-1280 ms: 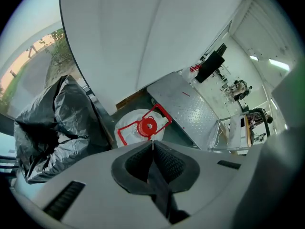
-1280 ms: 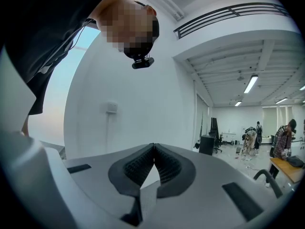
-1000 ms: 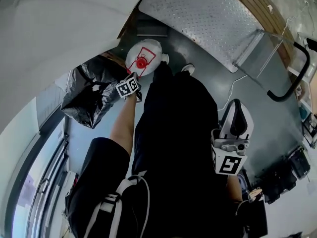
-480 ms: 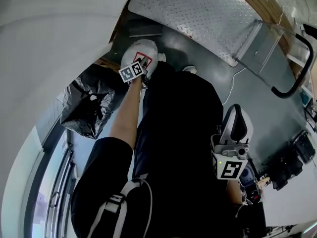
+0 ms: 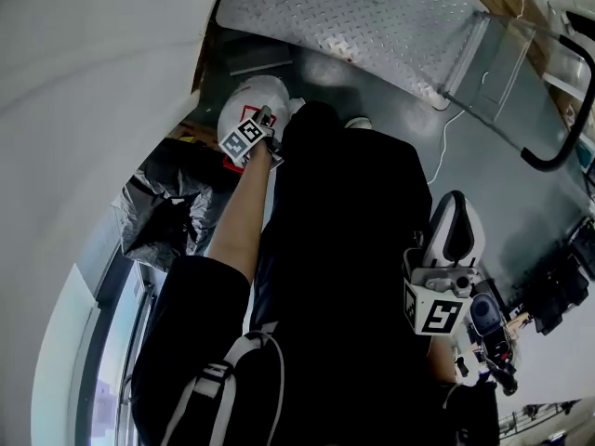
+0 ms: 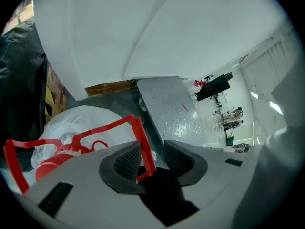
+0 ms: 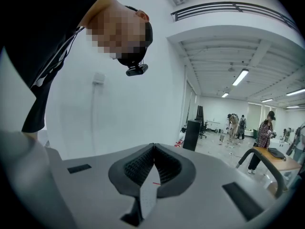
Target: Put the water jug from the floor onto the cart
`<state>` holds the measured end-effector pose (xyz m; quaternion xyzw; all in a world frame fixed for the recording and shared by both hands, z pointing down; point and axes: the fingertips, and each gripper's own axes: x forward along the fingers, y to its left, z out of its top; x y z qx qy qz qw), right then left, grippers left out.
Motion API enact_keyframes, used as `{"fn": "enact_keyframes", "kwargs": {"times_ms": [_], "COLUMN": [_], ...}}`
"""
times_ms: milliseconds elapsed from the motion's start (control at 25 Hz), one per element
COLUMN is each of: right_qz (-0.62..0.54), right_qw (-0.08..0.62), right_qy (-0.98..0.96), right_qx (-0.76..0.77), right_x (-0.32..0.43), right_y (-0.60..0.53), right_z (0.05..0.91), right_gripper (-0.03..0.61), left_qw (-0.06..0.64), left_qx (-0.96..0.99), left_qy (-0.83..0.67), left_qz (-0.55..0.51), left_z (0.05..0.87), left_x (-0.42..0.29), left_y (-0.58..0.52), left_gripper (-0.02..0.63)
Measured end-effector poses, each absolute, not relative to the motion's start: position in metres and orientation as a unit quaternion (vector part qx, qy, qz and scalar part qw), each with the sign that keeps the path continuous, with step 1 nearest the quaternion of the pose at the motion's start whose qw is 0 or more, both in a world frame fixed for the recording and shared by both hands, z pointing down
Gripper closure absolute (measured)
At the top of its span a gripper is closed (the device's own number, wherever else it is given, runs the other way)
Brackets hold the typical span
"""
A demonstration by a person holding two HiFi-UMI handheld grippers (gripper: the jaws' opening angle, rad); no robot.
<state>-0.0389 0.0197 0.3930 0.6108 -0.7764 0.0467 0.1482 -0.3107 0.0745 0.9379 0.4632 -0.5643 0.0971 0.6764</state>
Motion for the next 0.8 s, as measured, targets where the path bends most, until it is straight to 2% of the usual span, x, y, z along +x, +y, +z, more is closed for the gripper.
{"fn": "enact_keyframes", "kwargs": {"times_ms": [440, 480, 560, 800], "right_qz": [0.064, 0.067, 0.078, 0.088], "right_qw": [0.147, 0.147, 0.141, 0.137], "right_qy": [-0.763, -0.762, -0.759, -0.756], "right_qx": [0.626, 0.627, 0.631, 0.634], "right_x": [-0.021, -0.02, -0.018, -0.015], "right_y": [0.019, 0.019, 0.018, 0.023], "right_z": [0.405, 0.408, 0.411, 0.406], "right_gripper": [0.565, 0.565, 0.565, 0.565], "left_qw": [0.694, 0.694, 0.698, 0.716], "left_qx": [0.407, 0.401, 0.388, 0.392], "left_qy": [-0.575, -0.578, -0.581, -0.569], "left_qz": [0.149, 0.155, 0.155, 0.101], "left_z": [0.975, 0.977, 0.977, 0.954], "left_x": [-0.314, -0.316, -0.318, -0.322], "left_y": [0.078, 0.078, 0.078, 0.083], "left_gripper": [0.456, 0.461, 0.535, 0.554]}}
